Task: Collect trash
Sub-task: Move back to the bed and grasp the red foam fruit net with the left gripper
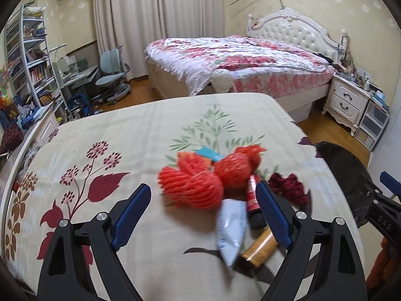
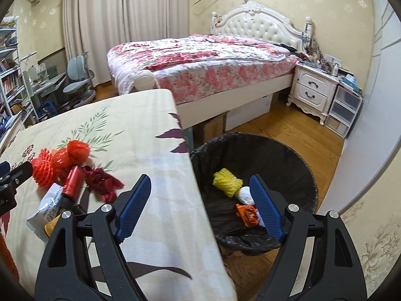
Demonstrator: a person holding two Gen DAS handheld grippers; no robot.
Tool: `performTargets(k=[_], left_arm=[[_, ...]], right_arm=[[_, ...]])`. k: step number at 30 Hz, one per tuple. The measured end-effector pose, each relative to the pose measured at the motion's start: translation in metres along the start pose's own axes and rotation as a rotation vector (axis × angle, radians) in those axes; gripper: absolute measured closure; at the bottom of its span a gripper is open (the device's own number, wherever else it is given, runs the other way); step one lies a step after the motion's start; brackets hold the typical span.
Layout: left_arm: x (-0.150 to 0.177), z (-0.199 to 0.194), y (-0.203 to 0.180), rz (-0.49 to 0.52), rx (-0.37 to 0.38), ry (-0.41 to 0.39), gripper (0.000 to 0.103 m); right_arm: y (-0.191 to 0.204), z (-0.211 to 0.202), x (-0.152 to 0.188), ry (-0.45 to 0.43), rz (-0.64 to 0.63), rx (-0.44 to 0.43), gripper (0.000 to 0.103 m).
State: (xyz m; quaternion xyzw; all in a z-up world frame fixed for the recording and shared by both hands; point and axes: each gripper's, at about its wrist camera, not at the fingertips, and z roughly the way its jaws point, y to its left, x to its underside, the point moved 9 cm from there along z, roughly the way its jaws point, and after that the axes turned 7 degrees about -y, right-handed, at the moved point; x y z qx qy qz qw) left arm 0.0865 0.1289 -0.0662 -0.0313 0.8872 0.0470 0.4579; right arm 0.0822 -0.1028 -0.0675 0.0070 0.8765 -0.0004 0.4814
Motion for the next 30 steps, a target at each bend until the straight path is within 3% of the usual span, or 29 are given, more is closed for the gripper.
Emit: performTargets(k=[13,14,16,22,30], left_arm=[[0.015,0.024,0.01,-0.018,0.058,0.036,0.018],[0.016,0.025,0.01,-0.021,0.066,0.036,0.021],[0.019,0.027,0.009,-0.022,0.09,0.046,0.039],[0.025,0.029,0.007,-0.028,0.147,0.061,0.061],[0.02,0.01,0.022,-0.033,0.141,0.025,0.065]], right_arm=[[0.043,0.007,0.001,0.019,-0.066,-0.053,0.024],[0.044,0.008,0.001,0.02,-0.069,-0.053,0.024],[0.046,0.009,0.001,0.022,-0.072,-0.056,0.024],[0.054,0.009,0.001,0.025,-0.084,-0.066,0.024],[0.084,0.005,-0.006,0.016,-0.117,-0.124,0.024]])
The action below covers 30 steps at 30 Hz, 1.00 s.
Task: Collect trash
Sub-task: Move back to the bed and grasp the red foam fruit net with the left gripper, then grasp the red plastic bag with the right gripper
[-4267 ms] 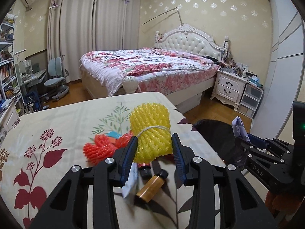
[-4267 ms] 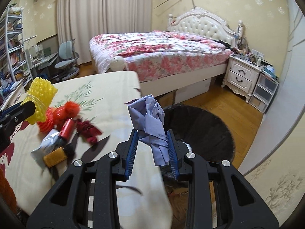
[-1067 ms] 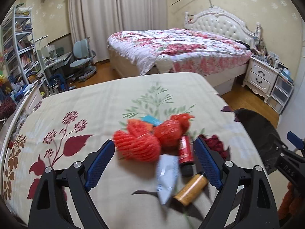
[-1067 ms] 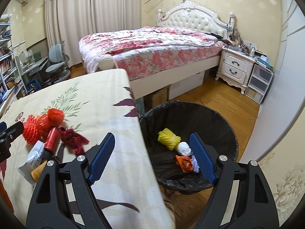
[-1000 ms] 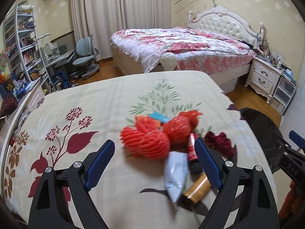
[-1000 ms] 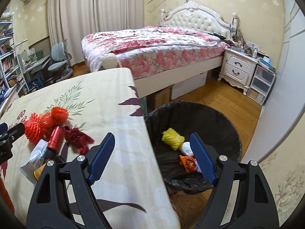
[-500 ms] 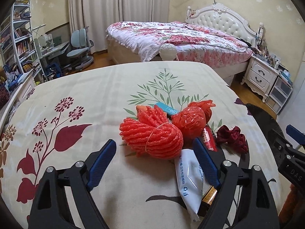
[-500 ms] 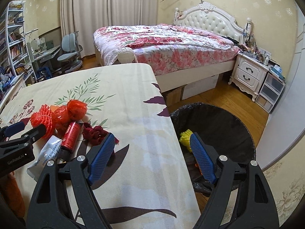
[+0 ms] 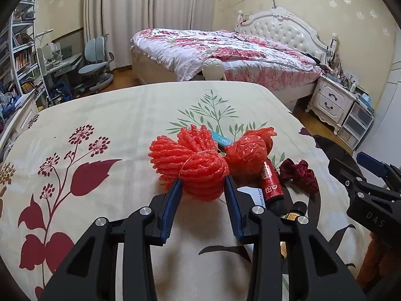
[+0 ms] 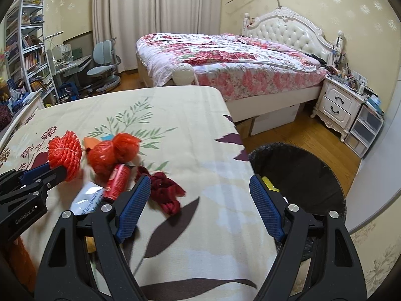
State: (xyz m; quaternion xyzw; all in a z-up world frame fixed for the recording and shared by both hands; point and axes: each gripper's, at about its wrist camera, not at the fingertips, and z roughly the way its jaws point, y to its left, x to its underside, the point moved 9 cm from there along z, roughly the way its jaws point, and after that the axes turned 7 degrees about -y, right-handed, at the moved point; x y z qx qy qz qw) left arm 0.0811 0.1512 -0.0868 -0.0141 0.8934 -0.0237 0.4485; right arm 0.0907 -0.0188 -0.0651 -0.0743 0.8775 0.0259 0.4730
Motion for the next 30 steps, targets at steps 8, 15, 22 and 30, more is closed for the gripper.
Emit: performTargets(k=[8,15,22,30], left_arm=[[-0.001,-0.01,0.037,-0.026,-0.067,-0.015,0.065],[0.001,-0.012,0.074,-0.052,-0.139,-0.021,0.065],[0.005,-0.012,0.093,-0.074,-0.165,-0.021,0.066],[0.009,-0.01,0.09,-0.083,-0.153,-0.017,0.066]], right_arm=[[0.052,0.012,-0.009,0.018,-0.059,-0.099,0.024],[0.093,0.032,-0.013,0.056,-0.109,-0.164,0.024],[0.108,0.054,-0.014,0.099,-0.15,-0.152,0.034],[0.109,0.054,-0.015,0.107,-0.141,-0.162,0.054]])
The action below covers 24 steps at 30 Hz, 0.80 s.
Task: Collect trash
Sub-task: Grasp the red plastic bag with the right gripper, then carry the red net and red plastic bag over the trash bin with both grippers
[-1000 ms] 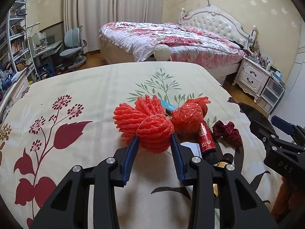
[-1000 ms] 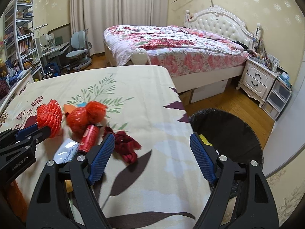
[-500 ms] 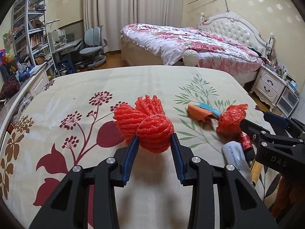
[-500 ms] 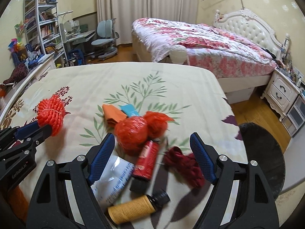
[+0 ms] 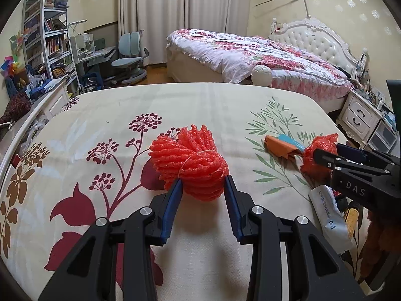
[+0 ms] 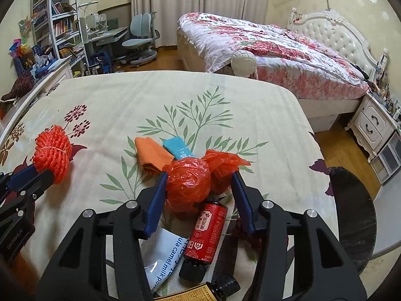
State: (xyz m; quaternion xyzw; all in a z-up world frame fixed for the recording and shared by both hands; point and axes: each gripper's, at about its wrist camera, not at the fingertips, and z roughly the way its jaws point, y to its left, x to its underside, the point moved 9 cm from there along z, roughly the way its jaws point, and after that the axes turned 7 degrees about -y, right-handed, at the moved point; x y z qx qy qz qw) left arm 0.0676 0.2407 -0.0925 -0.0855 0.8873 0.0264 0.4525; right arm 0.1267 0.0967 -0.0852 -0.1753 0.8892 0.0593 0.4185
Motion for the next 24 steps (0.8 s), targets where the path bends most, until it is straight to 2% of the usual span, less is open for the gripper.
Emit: performTargets(k=[7,8,9,12,17,24], left_arm=[[-0.012,-0.01,-0.017,0.009,0.037,-0.036,0.066],[-0.014,-0.011,-0.023,0.013,0.045,-0.041,0.066],[-0.016,-0.015,-0.029,0.019,0.057,-0.049,0.066],[-0.02,-0.019,-0.049,0.033,0.094,-0.058,0.066],[-0.018,-0.019,-0.081,0.071,0.139,-0.055,0.066],[-0.021,-0.021,-0.1,0.097,0.152,-0.058,0.066]], right_arm=[[-0.015,-0.029,-0.01,-0.074,0.031,0.006,0.057],[-0.021,-0.035,-0.011,-0.085,0.039,0.011,0.064],[-0.026,-0.04,-0.011,-0.09,0.045,0.014,0.079],[-0.049,-0.052,-0.008,-0.097,0.085,0.034,0.079],[-0.085,-0.048,0.009,-0.063,0.156,0.056,0.079],[-0.111,-0.06,0.011,-0.099,0.193,0.094,0.08]])
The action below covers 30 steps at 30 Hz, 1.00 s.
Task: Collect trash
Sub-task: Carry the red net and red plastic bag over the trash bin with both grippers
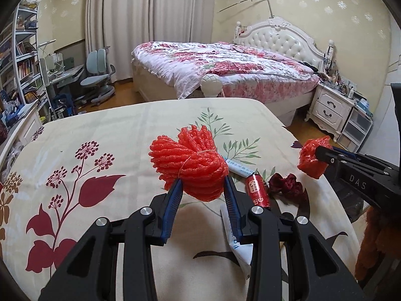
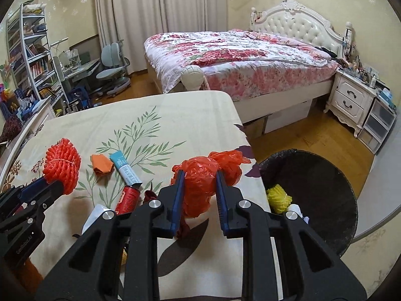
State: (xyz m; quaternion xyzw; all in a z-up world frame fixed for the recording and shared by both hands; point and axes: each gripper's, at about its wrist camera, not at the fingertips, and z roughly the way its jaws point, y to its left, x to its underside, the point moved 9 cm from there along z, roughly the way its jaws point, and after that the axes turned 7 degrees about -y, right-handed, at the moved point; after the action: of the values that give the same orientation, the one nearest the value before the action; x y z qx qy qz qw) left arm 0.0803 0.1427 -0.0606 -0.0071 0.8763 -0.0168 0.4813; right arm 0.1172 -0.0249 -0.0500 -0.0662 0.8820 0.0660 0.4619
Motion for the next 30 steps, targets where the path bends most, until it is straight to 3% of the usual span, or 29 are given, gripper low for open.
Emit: performTargets(k=[8,18,30], left_arm=[[-0.012,0.0,-0.039,0.037,0.058,-0.028,0.066],[-0.021,0.015,-0.118,0.115,0.17,-0.052,0.066],[-0.017,0.056,-0.203,0.19,0.27,-0.025,0.066]], right_arm=[[-0.049,-0.02,-0.008,-0.058,0.025,0.105,0.08],[-0.12,-0.028,0.003,-0.071,0.056,0.239,0.08],[-0.18,-0.018,0.019,-0.066,0.126,0.291,0.079]])
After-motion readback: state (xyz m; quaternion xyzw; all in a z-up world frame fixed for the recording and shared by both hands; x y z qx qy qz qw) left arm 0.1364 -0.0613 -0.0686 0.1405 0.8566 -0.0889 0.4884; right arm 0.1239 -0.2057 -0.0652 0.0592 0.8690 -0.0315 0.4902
